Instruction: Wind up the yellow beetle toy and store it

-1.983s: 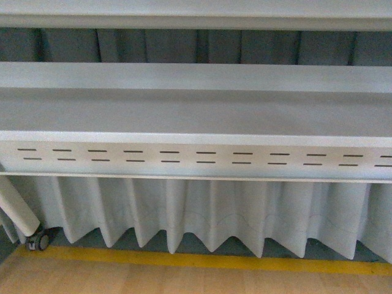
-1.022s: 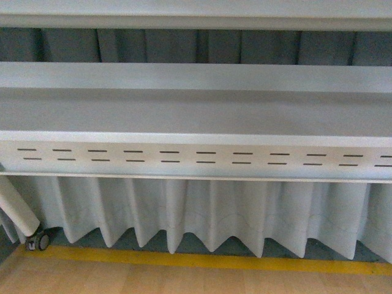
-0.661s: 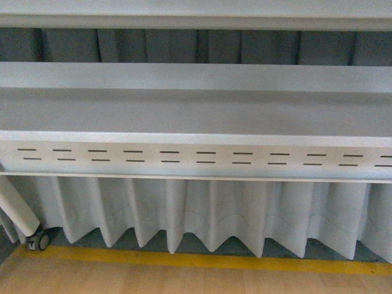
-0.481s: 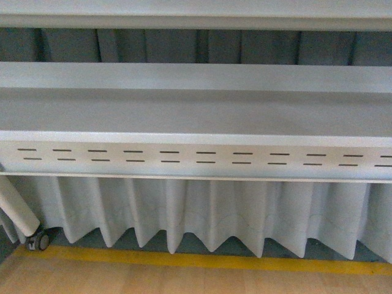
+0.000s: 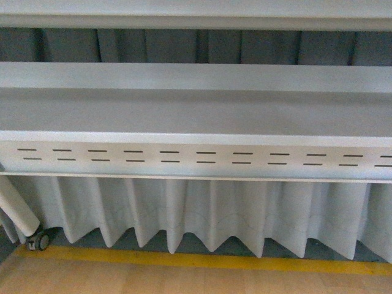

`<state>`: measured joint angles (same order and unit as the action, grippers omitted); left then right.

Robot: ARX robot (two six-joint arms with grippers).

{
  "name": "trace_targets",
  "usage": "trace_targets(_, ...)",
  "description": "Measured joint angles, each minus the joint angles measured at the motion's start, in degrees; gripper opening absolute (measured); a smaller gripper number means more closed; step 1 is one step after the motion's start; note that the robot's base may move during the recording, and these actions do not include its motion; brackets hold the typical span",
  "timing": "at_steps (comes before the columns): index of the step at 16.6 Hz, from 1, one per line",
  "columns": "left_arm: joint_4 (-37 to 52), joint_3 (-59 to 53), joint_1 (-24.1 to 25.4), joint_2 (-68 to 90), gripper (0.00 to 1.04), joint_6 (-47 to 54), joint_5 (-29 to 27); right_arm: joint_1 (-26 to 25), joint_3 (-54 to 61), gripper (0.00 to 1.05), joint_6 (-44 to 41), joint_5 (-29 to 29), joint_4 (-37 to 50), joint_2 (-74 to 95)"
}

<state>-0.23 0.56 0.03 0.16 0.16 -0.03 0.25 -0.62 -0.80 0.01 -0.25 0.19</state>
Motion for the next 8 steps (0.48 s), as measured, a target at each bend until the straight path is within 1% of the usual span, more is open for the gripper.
trace_targets(8,-0.1,0.0,0.0,0.0,0.98,0.0,0.0,0.0,0.0,0.98,0.0,0.0,-0.1,0.0)
